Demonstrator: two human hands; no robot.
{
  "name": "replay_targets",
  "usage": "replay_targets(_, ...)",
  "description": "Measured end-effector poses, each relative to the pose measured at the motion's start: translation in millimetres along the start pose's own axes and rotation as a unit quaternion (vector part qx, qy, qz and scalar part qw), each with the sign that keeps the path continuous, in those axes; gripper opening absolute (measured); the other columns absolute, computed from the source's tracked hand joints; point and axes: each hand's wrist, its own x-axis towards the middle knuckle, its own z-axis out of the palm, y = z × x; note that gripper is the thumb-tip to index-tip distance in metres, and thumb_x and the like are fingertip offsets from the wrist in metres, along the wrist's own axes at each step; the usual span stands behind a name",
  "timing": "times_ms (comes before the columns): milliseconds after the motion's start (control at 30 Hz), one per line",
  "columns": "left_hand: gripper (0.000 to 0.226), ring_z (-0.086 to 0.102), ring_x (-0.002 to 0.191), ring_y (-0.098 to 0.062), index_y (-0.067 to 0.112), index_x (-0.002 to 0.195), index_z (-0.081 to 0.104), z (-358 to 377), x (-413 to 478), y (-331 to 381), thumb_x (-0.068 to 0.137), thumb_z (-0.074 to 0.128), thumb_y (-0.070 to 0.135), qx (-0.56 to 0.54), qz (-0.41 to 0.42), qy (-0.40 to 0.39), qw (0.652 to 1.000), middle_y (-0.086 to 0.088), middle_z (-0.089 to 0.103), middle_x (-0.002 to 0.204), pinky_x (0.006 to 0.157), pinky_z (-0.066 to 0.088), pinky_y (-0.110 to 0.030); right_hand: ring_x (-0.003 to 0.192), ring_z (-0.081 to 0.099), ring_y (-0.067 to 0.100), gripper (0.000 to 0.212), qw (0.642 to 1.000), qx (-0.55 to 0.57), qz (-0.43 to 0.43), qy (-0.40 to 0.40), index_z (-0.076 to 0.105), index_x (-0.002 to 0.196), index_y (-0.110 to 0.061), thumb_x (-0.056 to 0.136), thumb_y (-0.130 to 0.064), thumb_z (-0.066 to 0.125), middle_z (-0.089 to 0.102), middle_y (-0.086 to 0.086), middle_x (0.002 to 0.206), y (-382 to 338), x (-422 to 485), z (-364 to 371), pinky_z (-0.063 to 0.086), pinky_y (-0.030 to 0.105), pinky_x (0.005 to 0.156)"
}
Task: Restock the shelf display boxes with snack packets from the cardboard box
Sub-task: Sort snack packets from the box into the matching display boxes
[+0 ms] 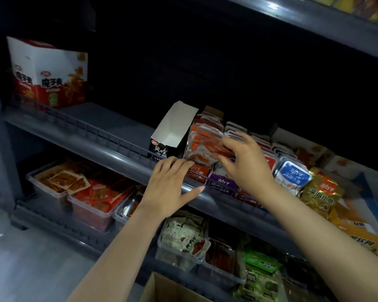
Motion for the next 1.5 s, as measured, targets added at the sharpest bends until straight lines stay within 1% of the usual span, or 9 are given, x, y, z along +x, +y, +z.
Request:
replay_targets(133, 0.079, 0.025, 0.136, -0.02, 0.027, 0.142, 0.033, 3.8, 1.1, -2.6, 0.08, 0.015, 0.073, -0.003, -0.017, -0.007, 1.0, 0.005, 0.038, 0.141, 0.114, 0.014, -0.035, 0.085, 0.06, 0.027, 0.018, 1.0, -0.019, 0.003, -0.018, 0.067, 0.091, -0.01, 0.086, -0.027, 0.069, 0.057, -0.002, 0.068, 4.4, 14.0, -1.1, 0.035, 0.04, 0.111)
replay_targets(300, 0.071, 0.037, 0.125, -0.022, 0.023, 0.132, 0.046, 4.6, 3.9, -2.8, 0.082, 0.027, 0.07, -0.003, -0.017, 0.025, 1.0, 0.001, 0.048, 0.128, 0.108, 0.026, -0.039, 0.078, 0.055, 0.017, 0.017, 0.997, -0.041, 0.015, -0.057, 0.063, 0.078, -0.013, 0.085, -0.027, 0.071, 0.059, -0.001, 0.068, 2.3, 29.8, -6.9, 0.042, 0.031, 0.067)
replay_targets(500, 0.068, 0.037, 0.123, -0.022, 0.023, 0.13, 0.047, 7.5, 5.0, -3.8, 0.083, 0.03, 0.068, -0.018, -0.015, 0.04, 0.999, 0.0, 0.048, 0.125, 0.107, 0.027, -0.037, 0.1, 0.063, 0.021, 0.025, 0.993, -0.072, -0.014, -0.096, 0.069, 0.106, -0.014, 0.085, -0.027, 0.07, 0.07, 0.004, 0.102, -10.5, 38.9, 6.5, 0.044, 0.027, 0.074)
replay_targets(667, 0.075, 0.027, 0.128, -0.02, 0.026, 0.134, 0.042, 8.2, 7.2, -1.2, 0.08, 0.022, 0.072, -0.041, -0.034, 0.033, 0.998, 0.0, 0.039, 0.131, 0.111, 0.019, -0.035, 0.103, 0.056, 0.021, 0.021, 0.993, -0.072, 0.003, -0.091, 0.07, 0.103, -0.018, 0.088, -0.032, 0.065, 0.068, 0.002, 0.098, -1.4, 35.7, 21.3, 0.039, 0.03, 0.079)
replay_targets(900, 0.062, 0.033, 0.128, -0.019, 0.023, 0.128, 0.048, 12.9, 2.5, -2.2, 0.085, 0.032, 0.065, -0.077, -0.024, 0.07, 0.994, -0.002, 0.043, 0.131, 0.11, 0.015, -0.031, 0.066, 0.062, 0.011, 0.016, 0.979, 0.034, 0.073, -0.189, 0.069, 0.074, -0.021, 0.087, -0.031, 0.068, 0.068, -0.002, 0.073, 1.5, 47.2, 7.3, 0.046, 0.028, 0.057)
replay_targets(1100, 0.061, 0.034, 0.129, -0.02, 0.025, 0.131, 0.047, 16.2, -1.2, -4.9, 0.087, 0.033, 0.064, -0.085, -0.019, 0.066, 0.994, 0.0, 0.043, 0.134, 0.11, 0.016, -0.032, 0.076, 0.062, 0.019, 0.025, 0.986, -0.095, 0.017, -0.134, 0.072, 0.086, -0.012, 0.087, -0.036, 0.066, 0.066, 0.001, 0.075, -5.3, 39.3, 18.4, 0.05, 0.034, 0.071)
replay_targets(1200, 0.059, 0.033, 0.129, -0.018, 0.026, 0.135, 0.045, 15.1, -9.6, -3.3, 0.088, 0.035, 0.061, -0.106, -0.021, 0.071, 0.992, 0.002, 0.042, 0.136, 0.11, 0.019, -0.035, 0.089, 0.062, 0.007, 0.025, 0.994, 0.018, 0.038, -0.098, 0.071, 0.105, -0.023, 0.087, -0.04, 0.065, 0.07, -0.007, 0.098, -6.9, 25.8, -4.0, 0.05, 0.022, 0.08)
replay_targets(1300, 0.056, 0.032, 0.13, -0.015, 0.026, 0.136, 0.045, 15.6, -27.3, 8.5, 0.09, 0.036, 0.056, -0.13, -0.032, 0.076, 0.988, 0.005, 0.042, 0.137, 0.11, 0.025, -0.037, 0.086, 0.059, -0.007, 0.013, 0.984, 0.16, 0.072, -0.011, 0.069, 0.102, -0.028, 0.092, -0.029, 0.061, 0.064, -0.021, 0.092, -10.6, -11.1, -39.9, 0.041, 0.004, 0.075)
replay_targets(1500, 0.035, 0.047, 0.113, -0.011, 0.025, 0.124, 0.054, 31.9, -80.7, 52.8, 0.095, 0.047, 0.043, -0.174, 0.029, -0.064, 0.982, 0.007, 0.052, 0.122, 0.093, 0.044, -0.03, 0.092, 0.065, 0.001, 0.014, 0.92, 0.345, 0.176, 0.057, 0.07, 0.095, -0.025, 0.092, -0.015, 0.061, 0.069, -0.014, 0.098, 7.6, -137.1, -58.7, 0.048, 0.013, 0.083)
